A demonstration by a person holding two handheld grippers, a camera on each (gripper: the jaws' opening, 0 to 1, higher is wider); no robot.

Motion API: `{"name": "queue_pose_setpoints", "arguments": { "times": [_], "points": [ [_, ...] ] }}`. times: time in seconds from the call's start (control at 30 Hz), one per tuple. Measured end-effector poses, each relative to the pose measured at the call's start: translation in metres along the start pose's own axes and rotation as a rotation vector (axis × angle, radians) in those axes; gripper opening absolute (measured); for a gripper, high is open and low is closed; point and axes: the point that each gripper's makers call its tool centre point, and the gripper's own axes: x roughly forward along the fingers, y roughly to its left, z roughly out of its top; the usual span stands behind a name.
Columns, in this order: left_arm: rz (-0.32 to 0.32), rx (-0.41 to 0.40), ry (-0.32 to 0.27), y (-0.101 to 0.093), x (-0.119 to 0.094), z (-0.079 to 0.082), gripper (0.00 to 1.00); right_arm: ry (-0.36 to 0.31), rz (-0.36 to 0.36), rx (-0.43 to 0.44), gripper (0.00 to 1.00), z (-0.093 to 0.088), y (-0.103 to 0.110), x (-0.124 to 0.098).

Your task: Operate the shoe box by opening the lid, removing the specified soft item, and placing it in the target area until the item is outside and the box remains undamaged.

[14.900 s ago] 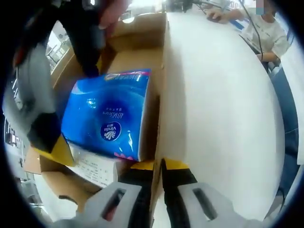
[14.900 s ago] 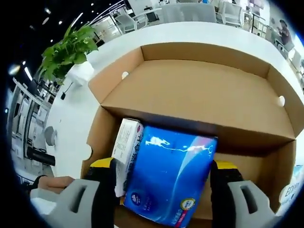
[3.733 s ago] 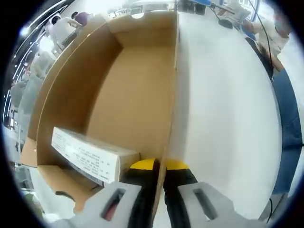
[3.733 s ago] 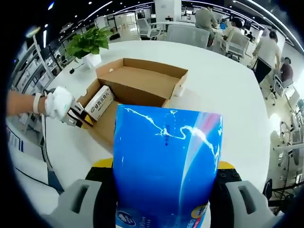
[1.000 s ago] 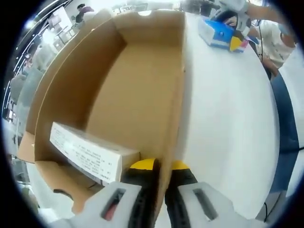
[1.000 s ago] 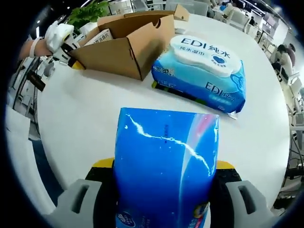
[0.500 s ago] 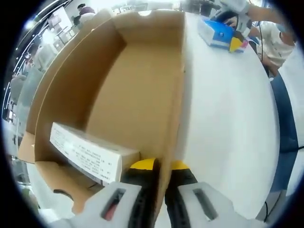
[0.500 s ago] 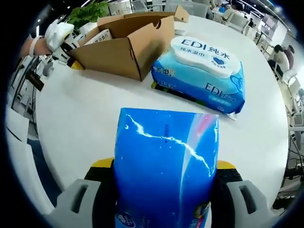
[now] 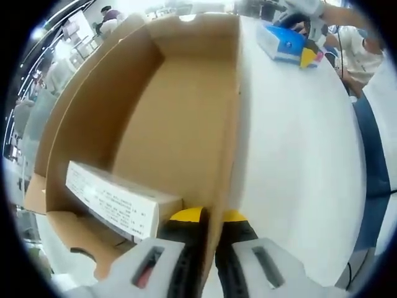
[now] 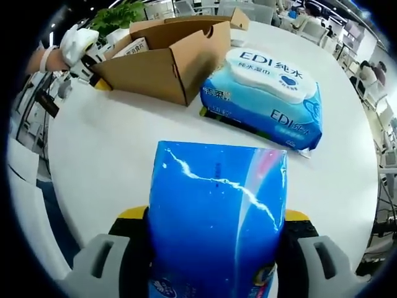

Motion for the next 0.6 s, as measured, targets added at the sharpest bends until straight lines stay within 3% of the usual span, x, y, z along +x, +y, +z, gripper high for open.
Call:
{"name": "queue_pose_setpoints", "arguments": {
  "times": [0.2,0.3,0.43,0.6],
  "points": [
    [-0.006,-0.004,0.001,-0.001,0.0,0.0,0.04,0.006,0.022,0.021,0.89,-0.001,0.009,-0.005],
    [-0.002,-0.003,0.0,-0.002,-0.001,0.0,0.04,0.05,0.009,0.042,0.89,-0.01,0.011,-0.008],
    [0.006,-0.007,0.0,-0.001,0.001,-0.002,0.04,0.037,-0.013,0.072,0.89,-0.009,0.014,-0.016],
    [0.004,-0.004,-0.001,0.001,0.001,-0.002,0.04,0.063,-0.009,0.09,0.8,-0.013,0.016,-0.014]
  ]
}}
